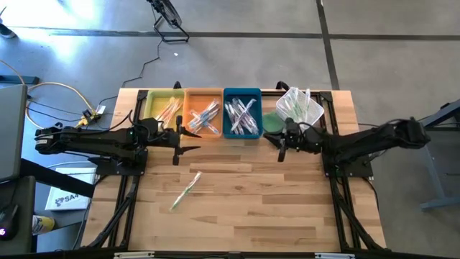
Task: Pick & Place Toothbrushes
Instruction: Put the green toothbrush into the white bin
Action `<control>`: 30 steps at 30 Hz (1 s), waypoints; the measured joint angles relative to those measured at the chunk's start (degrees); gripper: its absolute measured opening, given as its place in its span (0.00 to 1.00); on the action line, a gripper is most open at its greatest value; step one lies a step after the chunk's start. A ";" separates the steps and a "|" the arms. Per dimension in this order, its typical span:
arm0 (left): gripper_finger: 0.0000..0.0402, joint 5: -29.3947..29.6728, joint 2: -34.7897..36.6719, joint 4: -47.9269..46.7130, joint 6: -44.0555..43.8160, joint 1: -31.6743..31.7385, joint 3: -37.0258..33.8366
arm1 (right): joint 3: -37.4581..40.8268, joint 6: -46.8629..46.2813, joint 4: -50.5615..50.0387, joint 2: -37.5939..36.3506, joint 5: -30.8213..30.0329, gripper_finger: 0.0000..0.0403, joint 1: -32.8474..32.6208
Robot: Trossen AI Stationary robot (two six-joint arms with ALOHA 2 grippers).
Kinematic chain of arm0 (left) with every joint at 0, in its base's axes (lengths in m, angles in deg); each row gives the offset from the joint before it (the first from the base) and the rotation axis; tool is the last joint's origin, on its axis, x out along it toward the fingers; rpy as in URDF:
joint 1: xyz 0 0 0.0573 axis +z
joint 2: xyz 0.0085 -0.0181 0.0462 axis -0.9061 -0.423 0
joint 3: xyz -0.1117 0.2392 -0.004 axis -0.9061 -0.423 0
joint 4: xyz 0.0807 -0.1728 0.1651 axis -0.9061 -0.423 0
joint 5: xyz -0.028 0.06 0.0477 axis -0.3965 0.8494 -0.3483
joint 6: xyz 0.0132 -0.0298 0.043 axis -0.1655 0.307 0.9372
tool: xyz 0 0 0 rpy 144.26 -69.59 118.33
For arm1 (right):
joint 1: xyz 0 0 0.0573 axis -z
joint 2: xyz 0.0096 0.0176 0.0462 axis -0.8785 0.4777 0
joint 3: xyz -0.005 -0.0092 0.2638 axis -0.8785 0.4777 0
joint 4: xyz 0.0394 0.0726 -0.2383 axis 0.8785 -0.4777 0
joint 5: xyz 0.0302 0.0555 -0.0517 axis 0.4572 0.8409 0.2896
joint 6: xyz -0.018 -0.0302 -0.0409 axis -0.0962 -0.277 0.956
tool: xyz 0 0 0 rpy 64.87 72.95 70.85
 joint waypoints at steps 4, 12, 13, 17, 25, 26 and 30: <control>0.41 0.06 0.00 -0.05 -4.04 0.00 0.00 | 0.00 0.01 0.00 0.74 -1.90 0.01 -2.22; 0.41 1.30 0.00 -5.57 -11.67 -5.68 0.02 | 0.00 0.01 -0.03 0.84 -2.77 0.01 -4.89; 0.41 2.60 0.02 -5.91 -12.96 -7.58 0.04 | 0.00 0.01 -0.02 0.84 -2.76 0.01 -5.01; 0.41 10.68 0.01 -7.76 -17.75 -15.72 0.09 | 0.00 0.37 -0.04 0.84 -2.80 0.01 -5.11; 0.41 26.00 -0.90 -12.66 -31.13 -28.91 0.09 | 0.00 4.50 -0.06 0.84 -2.80 0.01 -5.11; 0.41 26.97 -1.21 -12.71 -32.71 -30.11 0.09 | 0.00 5.02 -0.06 0.84 -2.80 0.01 -5.11; 0.41 28.93 -3.75 -12.86 -39.85 -33.91 0.24 | 0.00 5.91 -0.08 0.84 -2.79 0.01 -5.11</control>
